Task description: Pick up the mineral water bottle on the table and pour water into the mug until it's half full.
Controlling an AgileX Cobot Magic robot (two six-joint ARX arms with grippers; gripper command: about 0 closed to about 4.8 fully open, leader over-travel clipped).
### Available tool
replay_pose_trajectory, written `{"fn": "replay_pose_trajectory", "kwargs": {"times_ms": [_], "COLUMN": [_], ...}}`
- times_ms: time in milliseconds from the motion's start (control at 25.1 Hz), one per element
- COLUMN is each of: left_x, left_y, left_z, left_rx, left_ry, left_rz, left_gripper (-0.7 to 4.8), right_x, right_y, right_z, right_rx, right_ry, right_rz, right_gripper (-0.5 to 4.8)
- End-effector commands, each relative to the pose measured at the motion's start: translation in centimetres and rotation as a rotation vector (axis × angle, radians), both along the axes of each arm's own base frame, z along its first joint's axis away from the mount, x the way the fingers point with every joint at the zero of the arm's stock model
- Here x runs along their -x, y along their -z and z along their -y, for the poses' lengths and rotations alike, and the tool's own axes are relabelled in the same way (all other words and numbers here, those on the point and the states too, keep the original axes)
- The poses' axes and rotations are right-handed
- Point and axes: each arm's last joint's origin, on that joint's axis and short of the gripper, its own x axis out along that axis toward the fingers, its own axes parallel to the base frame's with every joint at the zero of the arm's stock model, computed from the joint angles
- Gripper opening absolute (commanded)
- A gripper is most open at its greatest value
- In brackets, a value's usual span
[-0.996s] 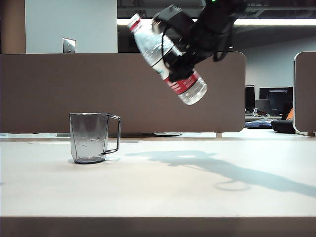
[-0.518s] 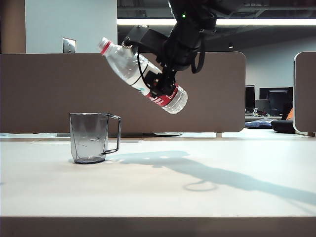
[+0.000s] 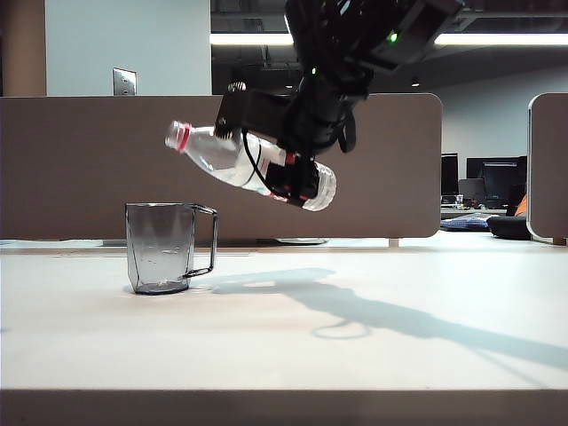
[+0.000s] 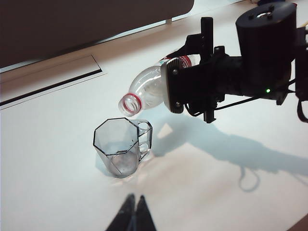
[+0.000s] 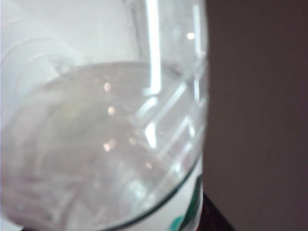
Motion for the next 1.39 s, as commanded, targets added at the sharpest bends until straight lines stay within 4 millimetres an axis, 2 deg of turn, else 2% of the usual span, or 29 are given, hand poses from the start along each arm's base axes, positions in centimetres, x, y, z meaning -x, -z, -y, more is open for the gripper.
{"fn": "replay_pose_trajectory", "kwargs": {"times_ms": [40,518,837,1235,1394], "left_x": [0.1,0.3,0.5,0.7,0.8], "left_y": [-0.3,-0.3,-0.4,-0.4,-0.4], "left_z": [0.0,-0.1,-0.2,-0.2,-0.2], "left_rx": [0.005,0.005,0.014,0.017,0.022], "left_ry": [0.004,0.005,0.004,0.007,0.025], "left_rz": [0.017,0.017,0.020,0.024,0.019], "left_gripper": [-0.03,-0.03,-0.03,-0.03,-0.03], "right_x": [-0.4,-0.9,-1.6,-1.8,-2.1], "right_y": [-1.1,-0.8,-0.3,-0.2,0.5], "right_z": [-0.2,-0.3,0.4,0.2,-0.1], "right_rx": [0.014,0.076,0.093,0.143,0.168], "right_ry": [0.019,0.021,0.033,-0.015,-0.019], "right_rz": [0.106,0.165,0.168,0.214,0.239], "right_gripper": [3.36,3.36,3.36,3.36,3.35]}}
